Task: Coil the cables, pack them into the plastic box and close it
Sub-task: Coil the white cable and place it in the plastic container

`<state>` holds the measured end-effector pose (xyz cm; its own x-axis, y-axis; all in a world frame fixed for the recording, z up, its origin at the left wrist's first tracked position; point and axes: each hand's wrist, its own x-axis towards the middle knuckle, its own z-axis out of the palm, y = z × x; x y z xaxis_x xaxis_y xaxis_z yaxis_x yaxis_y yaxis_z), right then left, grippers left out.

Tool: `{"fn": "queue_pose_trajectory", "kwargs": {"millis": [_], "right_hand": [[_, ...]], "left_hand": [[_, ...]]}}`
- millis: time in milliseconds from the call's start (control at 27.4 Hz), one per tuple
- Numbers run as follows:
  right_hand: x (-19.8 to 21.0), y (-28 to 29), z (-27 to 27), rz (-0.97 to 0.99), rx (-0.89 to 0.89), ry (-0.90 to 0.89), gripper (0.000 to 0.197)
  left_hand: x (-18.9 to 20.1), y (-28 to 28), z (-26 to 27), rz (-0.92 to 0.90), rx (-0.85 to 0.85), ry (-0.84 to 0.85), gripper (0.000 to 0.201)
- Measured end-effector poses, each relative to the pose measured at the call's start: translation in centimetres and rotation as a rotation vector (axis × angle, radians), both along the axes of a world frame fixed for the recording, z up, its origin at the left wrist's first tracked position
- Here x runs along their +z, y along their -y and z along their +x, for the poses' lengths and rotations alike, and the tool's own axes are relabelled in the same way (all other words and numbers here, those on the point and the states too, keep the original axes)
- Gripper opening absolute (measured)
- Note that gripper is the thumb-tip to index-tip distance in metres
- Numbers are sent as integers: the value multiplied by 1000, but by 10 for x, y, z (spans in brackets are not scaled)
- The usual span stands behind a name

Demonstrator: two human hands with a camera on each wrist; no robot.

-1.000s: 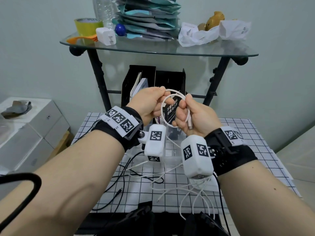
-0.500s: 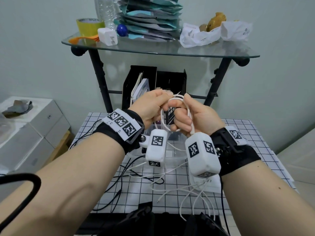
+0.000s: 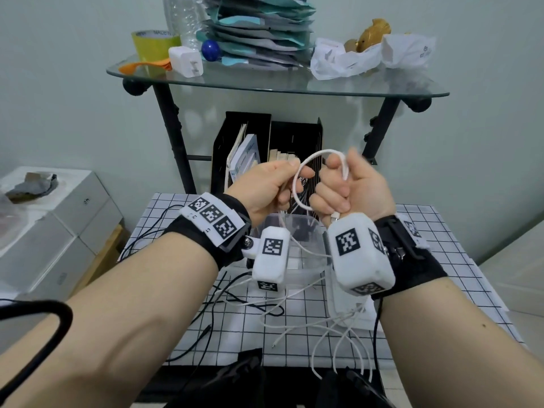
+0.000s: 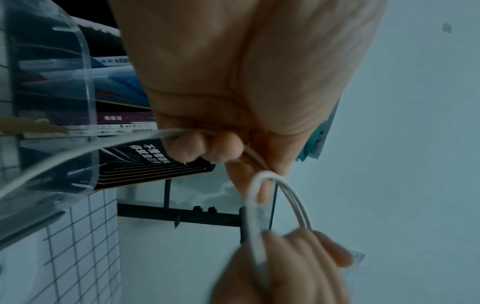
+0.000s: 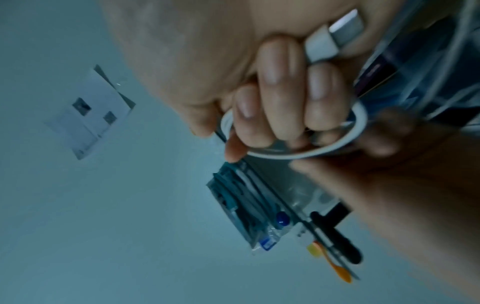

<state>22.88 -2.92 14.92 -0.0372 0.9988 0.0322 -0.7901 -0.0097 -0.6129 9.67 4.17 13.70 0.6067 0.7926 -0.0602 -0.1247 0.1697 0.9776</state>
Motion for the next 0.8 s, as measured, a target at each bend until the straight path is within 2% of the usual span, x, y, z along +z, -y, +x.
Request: {"fn": "queue_pose_trajectory", "kwargs": {"millis": [146,255,474,547,657,803], "right_hand": [[17,-2,14,37,-238,-51,25],[26,-8,25,36,-454,-40,24],[18,-17,39,45,-784,129,21],[7,-20,41,18,-852,296,23],[-9,-20,40,-29,-886,677,23],[-16,-11,32,-30,-728,1198,22]], "left_hand": [[-14,6,-2,-24,-85,-78,27],[-25,11,-3,-24,-192,-166,27],[-27,18,-3,-2,-295,-253,26],[-23,19,-2,39,-358,-275,23],[-15,21,1,103,-437,-306,25],[2,24,6,136,-430,-295,24]]}}
